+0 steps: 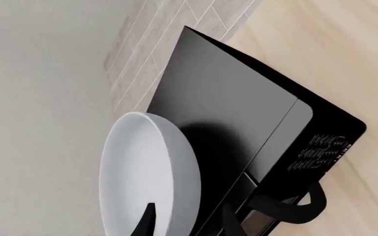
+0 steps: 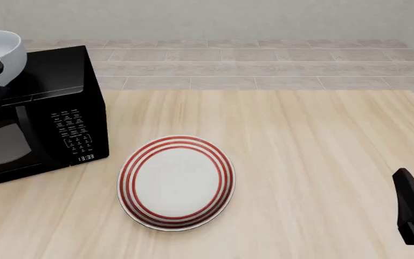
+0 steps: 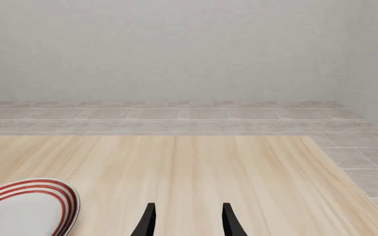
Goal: Pick up the white bowl and put it on the plate.
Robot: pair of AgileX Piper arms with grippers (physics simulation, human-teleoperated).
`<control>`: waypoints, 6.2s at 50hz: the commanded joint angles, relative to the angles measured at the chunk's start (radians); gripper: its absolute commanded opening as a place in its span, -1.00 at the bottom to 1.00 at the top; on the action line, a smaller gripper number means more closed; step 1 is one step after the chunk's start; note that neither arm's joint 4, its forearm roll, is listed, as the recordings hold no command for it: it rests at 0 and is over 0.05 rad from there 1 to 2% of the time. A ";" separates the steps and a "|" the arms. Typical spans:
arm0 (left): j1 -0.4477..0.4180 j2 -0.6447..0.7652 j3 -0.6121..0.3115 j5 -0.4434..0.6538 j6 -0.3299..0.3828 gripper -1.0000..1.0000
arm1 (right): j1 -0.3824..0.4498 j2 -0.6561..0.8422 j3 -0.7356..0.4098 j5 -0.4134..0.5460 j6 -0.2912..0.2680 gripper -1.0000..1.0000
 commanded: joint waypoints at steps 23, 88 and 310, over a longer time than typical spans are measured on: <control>0.029 0.065 0.007 -0.056 0.009 1.00 | 0.000 -0.001 0.000 0.000 0.000 1.00; -0.328 -0.340 -0.127 0.407 -0.150 -1.00 | 0.000 -0.001 0.000 0.000 0.000 1.00; -1.122 -0.036 0.340 -0.132 -0.521 -1.00 | 0.000 -0.001 0.000 0.000 0.000 1.00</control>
